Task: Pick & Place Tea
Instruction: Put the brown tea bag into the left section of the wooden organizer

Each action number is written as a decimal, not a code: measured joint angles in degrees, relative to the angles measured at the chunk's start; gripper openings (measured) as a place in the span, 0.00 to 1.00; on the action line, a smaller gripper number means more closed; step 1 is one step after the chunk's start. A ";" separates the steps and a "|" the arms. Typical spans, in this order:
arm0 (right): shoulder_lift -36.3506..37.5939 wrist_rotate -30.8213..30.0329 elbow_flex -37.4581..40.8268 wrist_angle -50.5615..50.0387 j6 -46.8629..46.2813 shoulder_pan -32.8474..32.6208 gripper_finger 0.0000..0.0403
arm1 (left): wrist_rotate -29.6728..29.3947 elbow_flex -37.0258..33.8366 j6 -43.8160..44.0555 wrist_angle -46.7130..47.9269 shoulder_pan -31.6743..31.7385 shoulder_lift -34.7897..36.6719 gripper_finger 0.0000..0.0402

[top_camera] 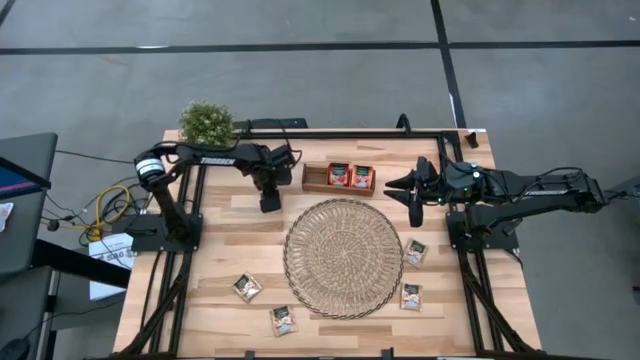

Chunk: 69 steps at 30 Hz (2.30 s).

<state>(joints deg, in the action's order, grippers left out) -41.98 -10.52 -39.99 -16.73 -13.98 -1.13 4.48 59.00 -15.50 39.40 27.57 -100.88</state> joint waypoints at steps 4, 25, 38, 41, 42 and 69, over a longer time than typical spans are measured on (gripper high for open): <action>0.00 -0.02 0.00 0.01 -0.01 0.00 0.26 | 0.30 0.39 -0.14 -0.30 -0.02 -3.96 0.31; 0.00 -0.09 0.02 0.04 -0.02 0.02 0.26 | -2.96 5.95 -0.34 5.05 -0.16 -5.77 0.00; 0.00 -0.07 0.02 -0.01 0.41 0.02 0.26 | -20.95 23.49 -3.08 3.55 -7.15 2.47 0.00; 0.00 -0.07 0.02 -0.04 0.52 0.04 0.26 | -25.00 24.41 -7.02 -2.45 -10.52 2.28 0.00; 0.00 -0.07 0.02 -0.06 0.52 0.04 0.26 | -25.99 24.46 -8.86 -4.99 -11.65 2.20 0.00; 0.00 -0.02 0.03 -0.89 1.75 0.04 0.26 | -54.45 22.58 -9.88 -16.92 -18.18 -12.72 0.00</action>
<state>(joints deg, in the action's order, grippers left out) -41.98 -10.55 -39.95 -17.63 -12.23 -1.08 -49.97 81.58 -25.38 22.48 9.39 -113.60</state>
